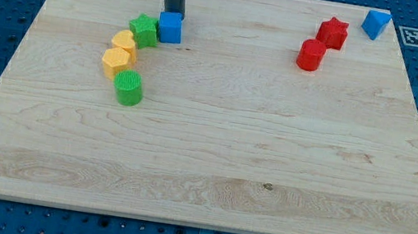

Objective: Place the red blocks diagonally

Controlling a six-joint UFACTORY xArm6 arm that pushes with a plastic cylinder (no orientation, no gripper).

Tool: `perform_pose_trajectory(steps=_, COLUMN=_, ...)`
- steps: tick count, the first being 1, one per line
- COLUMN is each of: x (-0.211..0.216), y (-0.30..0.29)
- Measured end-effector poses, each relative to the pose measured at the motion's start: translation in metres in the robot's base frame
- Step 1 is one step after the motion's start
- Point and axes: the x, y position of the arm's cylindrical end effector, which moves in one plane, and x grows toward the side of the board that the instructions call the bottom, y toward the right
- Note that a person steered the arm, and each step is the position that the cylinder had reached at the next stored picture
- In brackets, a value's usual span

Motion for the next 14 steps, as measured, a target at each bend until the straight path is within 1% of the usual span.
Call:
perform_pose_trajectory(steps=1, x=0.000, y=0.002)
perform_pose_trajectory(steps=2, x=-0.005, y=0.076)
perform_pose_trajectory(steps=3, x=-0.005, y=0.166)
perform_pose_trajectory(steps=4, x=-0.005, y=0.217)
perform_pose_trajectory(steps=5, x=-0.003, y=0.239)
perform_pose_trajectory(steps=6, x=0.014, y=0.280)
perform_pose_trajectory(steps=7, x=0.035, y=0.284)
perform_pose_trajectory(steps=10, x=0.058, y=0.168)
perform_pose_trajectory(steps=12, x=0.060, y=0.129)
perform_pose_trajectory(steps=13, x=0.060, y=0.120)
perform_pose_trajectory(steps=14, x=0.080, y=0.115)
